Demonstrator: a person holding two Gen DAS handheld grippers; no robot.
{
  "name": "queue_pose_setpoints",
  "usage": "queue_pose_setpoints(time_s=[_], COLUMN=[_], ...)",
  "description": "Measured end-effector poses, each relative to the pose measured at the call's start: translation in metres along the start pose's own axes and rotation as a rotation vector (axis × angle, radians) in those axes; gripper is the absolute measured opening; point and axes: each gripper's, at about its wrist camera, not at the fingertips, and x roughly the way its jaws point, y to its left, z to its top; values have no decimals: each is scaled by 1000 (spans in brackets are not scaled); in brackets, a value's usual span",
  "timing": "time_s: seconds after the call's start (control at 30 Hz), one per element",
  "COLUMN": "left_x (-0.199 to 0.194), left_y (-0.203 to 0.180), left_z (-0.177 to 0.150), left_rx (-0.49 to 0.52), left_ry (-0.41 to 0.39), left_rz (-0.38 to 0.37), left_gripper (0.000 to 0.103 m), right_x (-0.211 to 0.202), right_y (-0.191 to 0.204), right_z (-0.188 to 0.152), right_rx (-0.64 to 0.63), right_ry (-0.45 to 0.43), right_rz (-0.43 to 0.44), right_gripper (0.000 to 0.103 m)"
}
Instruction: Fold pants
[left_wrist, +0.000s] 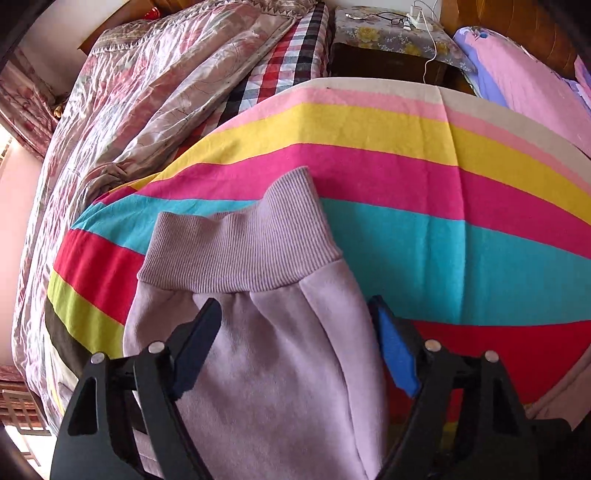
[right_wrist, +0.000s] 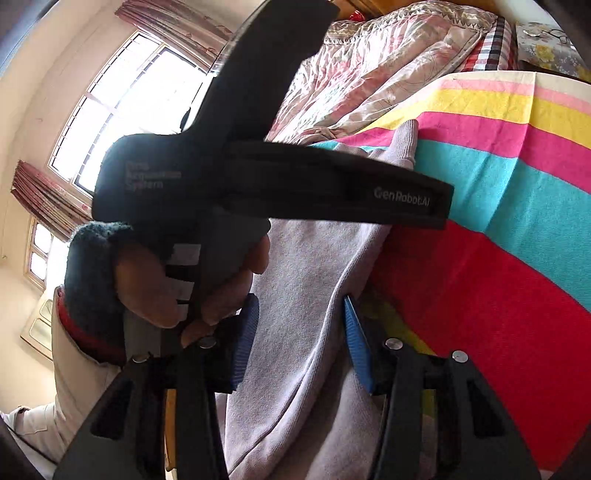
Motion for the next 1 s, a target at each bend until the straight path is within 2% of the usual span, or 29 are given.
queue_pose_setpoints(time_s=[0.07,0.1,0.13,0.17,0.23,0.27,0.33,0.43,0.47,0.53,0.63,0.7,0.77,0.87,0.9,1.0], left_x=[-3,-4,-7,-13,-35,-52,-89,-147,-161,-175,-141,-94,-58,-48,-49,-50], left_y=[-2,-3,-4,-5,5,19,57,128,154,203,252,266,266,264,265,266], left_z=[-1,-2,-4,-8,-19,-28,-55,-120,-146,-202,-276,-306,-326,-340,-342,-346], left_rx=[33,51,65,80,71,28,-81,-259,-325,-450,-573,-647,-692,-725,-732,-751], left_ry=[-12,-14,-26,-60,-152,-204,-301,-438,-474,-527,-472,-399,-370,-433,-458,-486], left_rz=[-39,-48,-30,-6,28,22,-43,-115,-152,-200,-315,-390,-464,-530,-559,-583], left_gripper=[60,19,9,7,6,6,6,6,6,6,10,16,25,34,43,45], right_x=[0,0,-1,0,-4,-6,-13,-27,-30,-42,-44,-34,-25,-18,-17,-17], right_y=[2,4,7,10,19,26,39,63,70,83,97,104,110,123,128,145], right_z=[-2,-3,-4,-5,-10,-14,-23,-41,-47,-59,-72,-76,-85,-105,-112,-136], right_rx=[0,-2,-6,-12,-29,-44,-76,-137,-154,-188,-228,-259,-278,-354,-392,-515], right_ry=[1,2,3,4,2,0,0,-2,-4,-9,-3,20,48,82,88,93], right_rz=[-6,-16,-29,-37,-60,-77,-85,-89,-84,-75,-81,-121,-178,-266,-297,-353], right_gripper=[50,50,50,50,53,54,58,66,71,71,71,71,71,71,69,59])
